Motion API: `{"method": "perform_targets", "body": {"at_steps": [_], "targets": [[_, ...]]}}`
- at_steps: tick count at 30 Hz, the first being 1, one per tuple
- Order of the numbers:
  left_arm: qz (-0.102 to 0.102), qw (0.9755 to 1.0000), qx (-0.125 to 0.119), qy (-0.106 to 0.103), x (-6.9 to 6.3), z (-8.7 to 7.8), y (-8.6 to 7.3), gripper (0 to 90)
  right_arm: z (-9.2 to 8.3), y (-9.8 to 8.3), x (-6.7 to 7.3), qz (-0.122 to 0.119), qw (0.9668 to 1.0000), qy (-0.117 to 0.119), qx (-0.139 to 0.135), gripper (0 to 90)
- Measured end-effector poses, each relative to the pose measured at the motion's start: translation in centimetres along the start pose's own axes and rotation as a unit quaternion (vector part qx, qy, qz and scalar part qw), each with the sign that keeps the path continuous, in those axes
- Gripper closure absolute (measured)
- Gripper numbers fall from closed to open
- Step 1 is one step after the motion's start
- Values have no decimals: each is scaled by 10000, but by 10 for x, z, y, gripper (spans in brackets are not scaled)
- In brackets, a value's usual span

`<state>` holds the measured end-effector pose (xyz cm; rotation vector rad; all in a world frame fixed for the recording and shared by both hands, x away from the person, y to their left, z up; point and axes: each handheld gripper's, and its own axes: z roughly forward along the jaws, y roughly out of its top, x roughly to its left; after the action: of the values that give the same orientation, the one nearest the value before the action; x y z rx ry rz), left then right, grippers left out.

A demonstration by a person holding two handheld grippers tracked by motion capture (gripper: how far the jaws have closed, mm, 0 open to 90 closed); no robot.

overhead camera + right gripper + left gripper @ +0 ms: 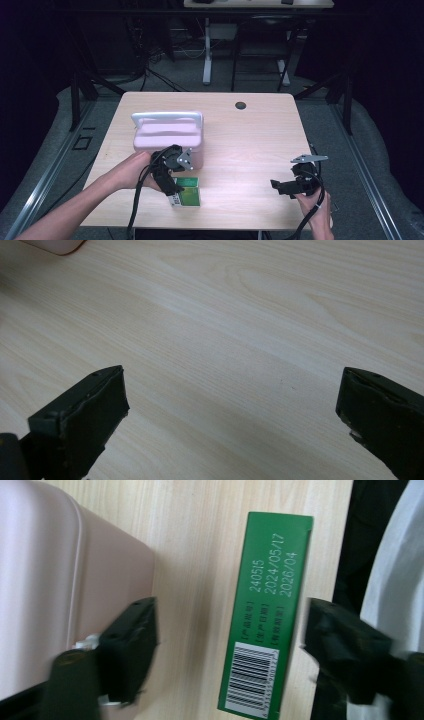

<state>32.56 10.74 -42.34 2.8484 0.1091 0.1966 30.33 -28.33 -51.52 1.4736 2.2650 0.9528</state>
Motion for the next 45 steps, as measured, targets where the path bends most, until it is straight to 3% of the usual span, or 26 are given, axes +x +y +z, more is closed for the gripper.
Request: {"method": "perform_targets", "body": {"at_steps": [10,18,22,31,40,45], "targets": [[89,9979,554,-310,0,11,9,412,2,-1,-1,-1,10000,-5,65,0],[173,9960,771,-423,1,15,14,563,4,0,0,6,10000,-14,95,0],[194,9952,800,-526,0,16,16,586,4,0,-1,0,10000,-35,86,3],[327,9906,1123,-715,-1,17,24,620,4,2,0,-64,9999,-33,129,3],[411,9886,1219,-778,1,18,27,633,3,4,1,-76,9999,-37,109,3],[499,9878,1303,-685,-1,13,31,635,2,6,1,-80,9999,-51,88,3]]}}
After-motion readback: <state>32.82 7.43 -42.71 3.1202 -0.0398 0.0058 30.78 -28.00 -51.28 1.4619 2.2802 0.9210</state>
